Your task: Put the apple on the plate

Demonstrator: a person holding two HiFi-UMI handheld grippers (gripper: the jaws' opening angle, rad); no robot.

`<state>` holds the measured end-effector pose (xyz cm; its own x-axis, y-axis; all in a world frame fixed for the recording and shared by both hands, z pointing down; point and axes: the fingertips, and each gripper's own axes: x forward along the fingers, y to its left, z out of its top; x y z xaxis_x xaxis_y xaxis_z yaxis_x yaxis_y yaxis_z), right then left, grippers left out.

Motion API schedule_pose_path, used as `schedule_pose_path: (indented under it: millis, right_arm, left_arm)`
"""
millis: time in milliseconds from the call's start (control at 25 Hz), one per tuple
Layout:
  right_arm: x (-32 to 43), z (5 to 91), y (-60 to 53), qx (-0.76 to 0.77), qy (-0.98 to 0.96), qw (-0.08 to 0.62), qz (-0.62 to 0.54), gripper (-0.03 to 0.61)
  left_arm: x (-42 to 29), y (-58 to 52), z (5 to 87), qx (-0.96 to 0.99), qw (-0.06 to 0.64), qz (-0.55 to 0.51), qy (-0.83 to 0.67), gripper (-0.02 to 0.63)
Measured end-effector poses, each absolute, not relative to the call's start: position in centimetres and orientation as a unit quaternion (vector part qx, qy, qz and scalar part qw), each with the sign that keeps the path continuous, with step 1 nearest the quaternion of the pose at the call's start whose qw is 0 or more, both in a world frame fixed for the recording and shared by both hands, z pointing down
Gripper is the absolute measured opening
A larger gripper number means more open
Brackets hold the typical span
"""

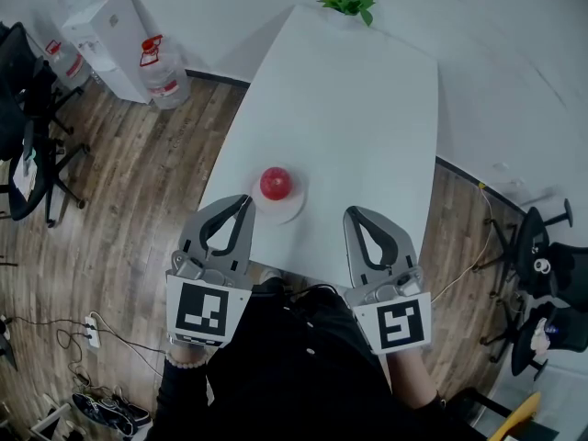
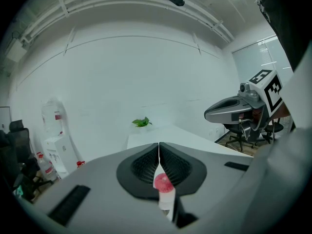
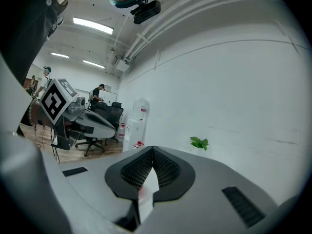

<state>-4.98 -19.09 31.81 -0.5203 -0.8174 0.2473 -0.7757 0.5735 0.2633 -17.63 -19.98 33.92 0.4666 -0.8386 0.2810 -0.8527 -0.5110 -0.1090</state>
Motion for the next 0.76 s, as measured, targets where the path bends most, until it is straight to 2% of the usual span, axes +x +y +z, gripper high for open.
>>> schedule_pose_path:
  millis: [200,360,760]
  right_arm:
    - [-4.97,31.95,-18.9,0.457,-0.87,0.174,-0.06,0.041]
    - [-4.79,32.14,-18.75,0.458,-0.869,0.178,-0.057,0.041]
    - [-4.37,32.27,-18.42,0.458,-0.868,0.186,-0.054,0.041]
  left_arm:
    - [-17.65,-20.07,33.91,0.861,-0.003,0.151,-0.486,0.018]
    - [-17.59,-19.92,33.97,0.855,0.02,0.152,-0.495,0.018]
    - [-17.24,-19.95,34.2,0.861,0.013,0.147,-0.487,0.018]
